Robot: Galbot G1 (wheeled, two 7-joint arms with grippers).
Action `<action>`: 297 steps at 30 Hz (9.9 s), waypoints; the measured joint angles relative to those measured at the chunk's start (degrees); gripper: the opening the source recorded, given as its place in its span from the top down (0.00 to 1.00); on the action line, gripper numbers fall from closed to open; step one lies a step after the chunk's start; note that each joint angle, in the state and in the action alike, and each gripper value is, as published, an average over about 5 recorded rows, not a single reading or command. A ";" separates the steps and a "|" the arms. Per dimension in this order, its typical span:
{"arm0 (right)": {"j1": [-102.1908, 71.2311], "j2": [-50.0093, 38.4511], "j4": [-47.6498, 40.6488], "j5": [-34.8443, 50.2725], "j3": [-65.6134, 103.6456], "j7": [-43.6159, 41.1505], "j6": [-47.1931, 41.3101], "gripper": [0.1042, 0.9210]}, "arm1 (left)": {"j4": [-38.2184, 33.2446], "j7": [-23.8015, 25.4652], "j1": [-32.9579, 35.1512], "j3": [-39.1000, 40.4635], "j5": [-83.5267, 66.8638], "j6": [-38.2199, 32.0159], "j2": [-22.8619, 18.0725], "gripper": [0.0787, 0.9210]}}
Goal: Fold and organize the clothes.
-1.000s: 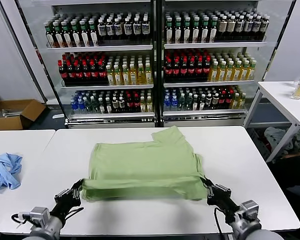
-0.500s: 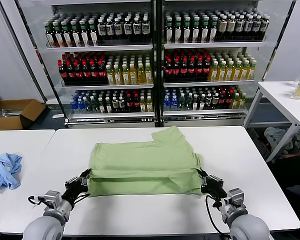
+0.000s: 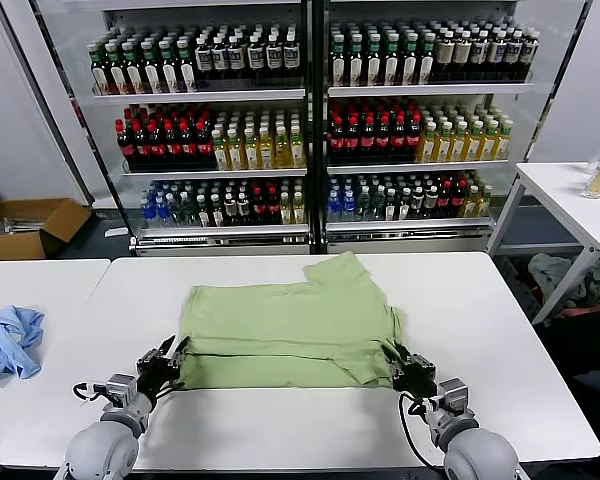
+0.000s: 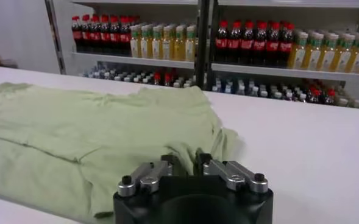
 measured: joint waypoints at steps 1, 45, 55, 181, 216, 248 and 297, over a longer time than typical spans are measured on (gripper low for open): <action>-0.36 -0.16 0.45 0.04 0.29 0.06 -0.02 0.43 | -0.46 -0.13 0.43 -0.24 -0.06 0.10 0.16 0.53; -6.05 0.28 1.30 4.55 1.90 3.64 -0.83 0.96 | -11.05 -6.21 10.58 -2.30 -7.51 10.89 -0.20 0.91; -12.11 -2.09 7.95 5.36 6.62 2.60 -1.37 0.96 | -15.65 -6.82 14.28 -3.37 -8.05 11.81 0.83 0.99; 45.81 18.32 -51.07 1.62 -13.50 1.32 -3.02 1.00 | 16.85 13.66 -19.47 8.21 -10.30 8.78 4.96 0.99; 7.58 -1.10 4.07 12.95 1.49 5.27 -6.91 1.00 | -4.70 5.32 4.87 -0.21 -16.47 -0.42 10.02 0.99; -10.75 -1.34 13.23 5.90 6.13 5.36 -5.65 0.98 | -7.32 7.56 11.02 -2.87 -14.99 1.22 10.69 0.95; -12.09 0.79 14.08 -2.12 5.67 6.07 -4.90 0.12 | -17.37 -23.71 13.14 3.78 -15.50 9.25 -3.31 0.76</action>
